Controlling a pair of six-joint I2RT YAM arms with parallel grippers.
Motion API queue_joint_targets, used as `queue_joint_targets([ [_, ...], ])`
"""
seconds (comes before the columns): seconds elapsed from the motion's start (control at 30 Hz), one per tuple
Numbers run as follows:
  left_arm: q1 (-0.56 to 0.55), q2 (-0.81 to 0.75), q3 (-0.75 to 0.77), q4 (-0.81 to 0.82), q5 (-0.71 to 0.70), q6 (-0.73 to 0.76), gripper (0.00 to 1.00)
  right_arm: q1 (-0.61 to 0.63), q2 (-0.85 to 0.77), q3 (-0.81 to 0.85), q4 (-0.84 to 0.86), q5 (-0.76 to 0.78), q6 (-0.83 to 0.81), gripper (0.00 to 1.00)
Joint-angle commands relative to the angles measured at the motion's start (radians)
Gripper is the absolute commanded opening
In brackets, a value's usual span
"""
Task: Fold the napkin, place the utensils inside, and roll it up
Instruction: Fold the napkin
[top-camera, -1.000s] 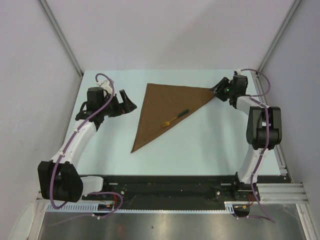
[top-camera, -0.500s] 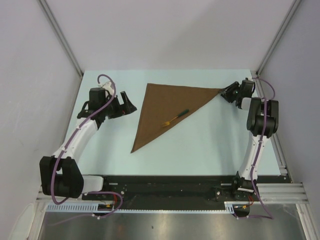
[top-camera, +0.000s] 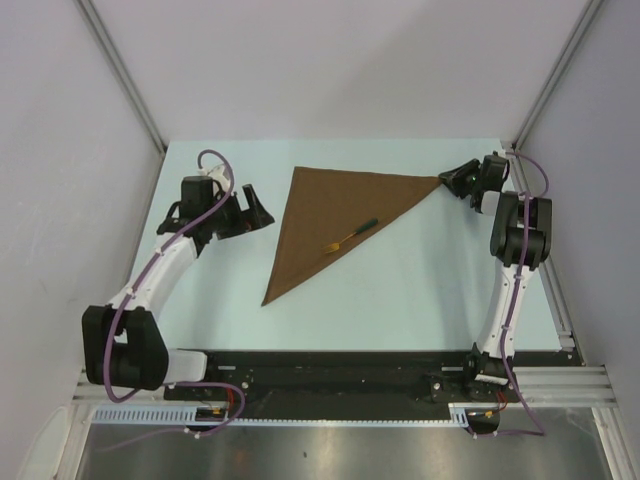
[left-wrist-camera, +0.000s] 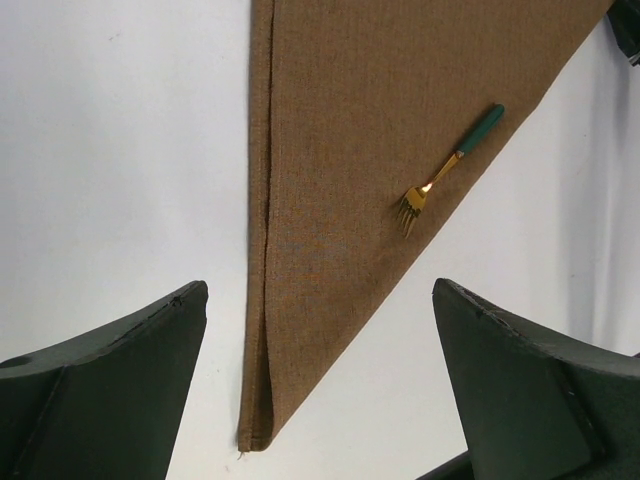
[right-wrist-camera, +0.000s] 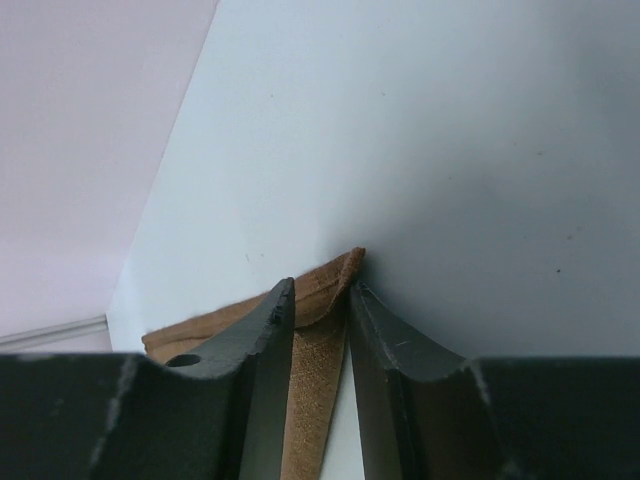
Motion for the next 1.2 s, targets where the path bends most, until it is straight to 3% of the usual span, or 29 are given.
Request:
queue_joint_targets([
  [0.0,0.004,0.009,0.033,0.007,0.025,0.018,1.0,-0.005,0.047,0.02,-0.053,0.036,-0.003,0.27],
  [0.23,0.007,0.013,0.033,0.006,0.029,0.018,1.0,-0.008,0.029,0.02,0.012,0.005,0.009,0.0],
  [0.73,0.009,-0.006,0.026,0.019,0.06,0.005,1.0,0.109,-0.246,-0.241,0.417,-0.18,-0.028,0.0],
  [1.17,0.007,-0.018,0.016,0.036,0.088,-0.008,1.0,0.414,-0.491,-0.52,0.322,-0.147,-0.217,0.0],
])
